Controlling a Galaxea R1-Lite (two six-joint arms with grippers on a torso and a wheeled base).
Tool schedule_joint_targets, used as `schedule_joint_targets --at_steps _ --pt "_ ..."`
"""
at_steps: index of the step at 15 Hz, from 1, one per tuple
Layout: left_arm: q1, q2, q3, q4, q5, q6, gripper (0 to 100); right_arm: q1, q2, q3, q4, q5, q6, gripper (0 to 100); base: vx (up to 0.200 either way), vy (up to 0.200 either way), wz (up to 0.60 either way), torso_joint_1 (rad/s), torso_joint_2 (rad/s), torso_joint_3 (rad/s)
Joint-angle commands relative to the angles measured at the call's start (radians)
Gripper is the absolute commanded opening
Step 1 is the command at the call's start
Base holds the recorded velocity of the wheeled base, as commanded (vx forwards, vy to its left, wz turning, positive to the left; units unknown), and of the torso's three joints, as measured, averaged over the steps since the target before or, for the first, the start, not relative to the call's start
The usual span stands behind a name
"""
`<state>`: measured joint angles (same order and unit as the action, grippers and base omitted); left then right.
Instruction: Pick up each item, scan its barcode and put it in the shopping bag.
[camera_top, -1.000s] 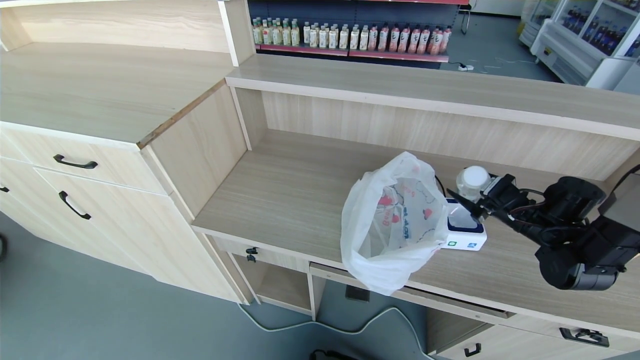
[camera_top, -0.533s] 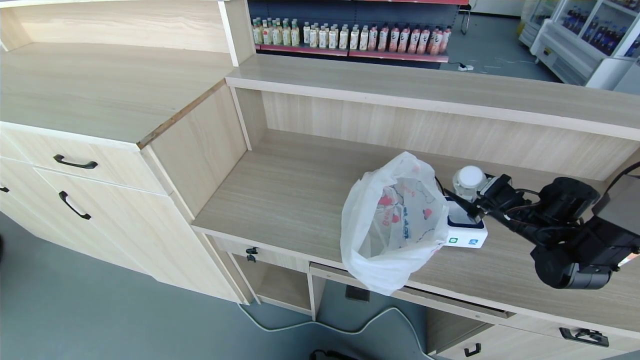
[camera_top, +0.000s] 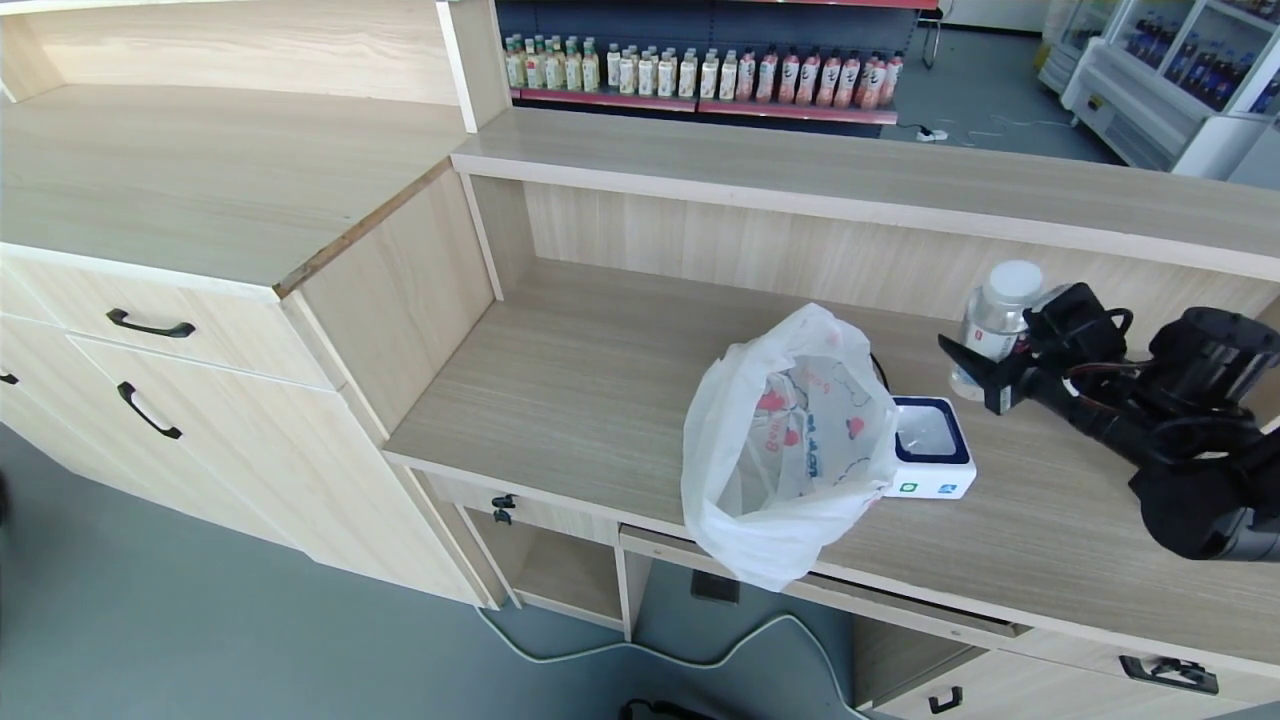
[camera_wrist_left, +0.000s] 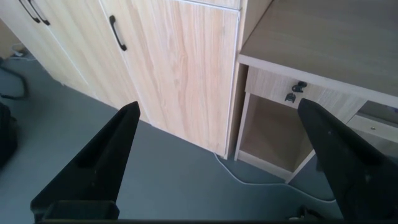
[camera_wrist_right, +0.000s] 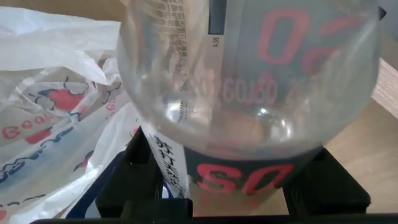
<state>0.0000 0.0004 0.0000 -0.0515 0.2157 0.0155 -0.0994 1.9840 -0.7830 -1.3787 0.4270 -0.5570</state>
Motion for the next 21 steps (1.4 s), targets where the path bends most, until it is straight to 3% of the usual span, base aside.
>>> schedule_joint_targets --at_steps 1,3,6,11,16,21 --pt "0.0 0.0 0.0 -0.001 0.001 0.0 100 -0.074 -0.245 0.12 0.089 -0.139 0.057 0 0.0 0.0 0.0 0.0 0.0 0.0" --pt "0.0 0.0 0.0 0.001 0.001 0.0 100 -0.109 -0.329 0.24 0.073 -0.212 0.068 0 0.0 0.0 0.0 0.0 0.0 0.0" --pt "-0.002 0.0 0.0 -0.001 0.001 0.0 100 -0.151 -0.386 0.257 0.083 -0.272 0.066 0 0.0 0.0 0.0 0.0 0.0 0.0" --pt "0.0 0.0 0.0 -0.001 0.001 0.0 100 -0.171 -0.384 0.249 0.087 -0.225 0.112 0 0.0 0.0 0.24 0.002 0.0 0.001" --pt "0.0 0.0 0.0 -0.001 0.001 0.0 100 -0.065 -0.356 0.215 0.115 -0.235 0.094 0 0.0 0.0 0.6 0.008 0.0 0.003" --pt "0.0 0.0 0.0 0.001 0.001 0.0 100 0.021 -0.189 0.197 0.127 -0.234 0.261 0 0.0 0.0 0.24 -0.002 0.0 0.002"
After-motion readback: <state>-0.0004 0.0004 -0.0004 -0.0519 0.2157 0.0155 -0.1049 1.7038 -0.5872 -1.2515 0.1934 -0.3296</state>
